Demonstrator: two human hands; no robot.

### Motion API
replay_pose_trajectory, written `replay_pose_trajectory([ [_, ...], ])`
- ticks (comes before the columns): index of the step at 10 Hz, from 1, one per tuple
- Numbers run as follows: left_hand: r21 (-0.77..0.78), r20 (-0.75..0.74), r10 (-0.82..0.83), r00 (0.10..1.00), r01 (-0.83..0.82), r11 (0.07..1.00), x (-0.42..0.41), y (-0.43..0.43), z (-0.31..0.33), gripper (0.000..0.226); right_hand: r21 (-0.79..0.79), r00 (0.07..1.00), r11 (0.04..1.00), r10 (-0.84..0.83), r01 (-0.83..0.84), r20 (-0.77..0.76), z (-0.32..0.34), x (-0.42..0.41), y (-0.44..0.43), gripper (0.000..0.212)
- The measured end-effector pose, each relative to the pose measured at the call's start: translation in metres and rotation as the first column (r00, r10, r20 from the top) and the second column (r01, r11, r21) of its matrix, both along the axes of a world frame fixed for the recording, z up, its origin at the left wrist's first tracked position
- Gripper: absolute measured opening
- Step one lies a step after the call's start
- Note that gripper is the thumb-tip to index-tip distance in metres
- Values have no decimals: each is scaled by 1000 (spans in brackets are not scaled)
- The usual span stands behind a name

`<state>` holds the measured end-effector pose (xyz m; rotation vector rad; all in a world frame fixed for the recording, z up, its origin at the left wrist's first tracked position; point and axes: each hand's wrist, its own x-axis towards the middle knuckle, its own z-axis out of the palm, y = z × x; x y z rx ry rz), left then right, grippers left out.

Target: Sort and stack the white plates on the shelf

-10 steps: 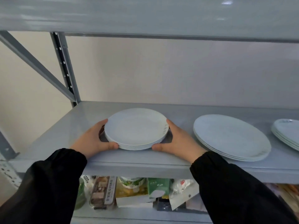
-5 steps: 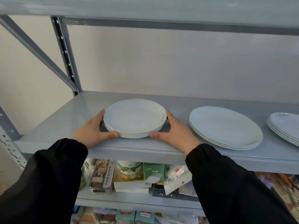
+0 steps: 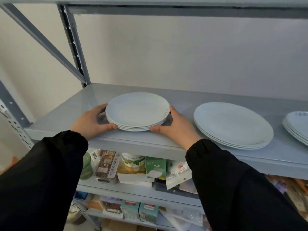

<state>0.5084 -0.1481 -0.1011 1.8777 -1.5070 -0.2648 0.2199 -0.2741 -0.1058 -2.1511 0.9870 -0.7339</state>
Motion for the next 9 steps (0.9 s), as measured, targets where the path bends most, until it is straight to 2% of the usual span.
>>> replay_pose_trajectory([
  [3, -6, 38, 2, 999, -1, 1000, 8, -5, -8, 99, 27, 999, 999, 33, -34, 39, 6, -3, 1, 97],
  [6, 33, 37, -23, 999, 22, 999, 12, -6, -8, 98, 77, 1000, 997, -11, 9, 17, 15, -2, 11, 93],
  [7, 29, 33, -29, 999, 28, 999, 13, -6, -11, 89, 108, 988, 992, -75, 60, 137, 23, -17, 32, 67],
  [8, 12, -13, 3, 1000, -3, 1000, 13, -4, -15, 91, 122, 889, 990, -118, 71, 442, 50, -59, 83, 29],
  [9, -50, 6, 117, 993, -116, 992, 0, -4, -3, 102, -21, 727, 999, -14, 39, 686, 106, -122, 150, 11],
])
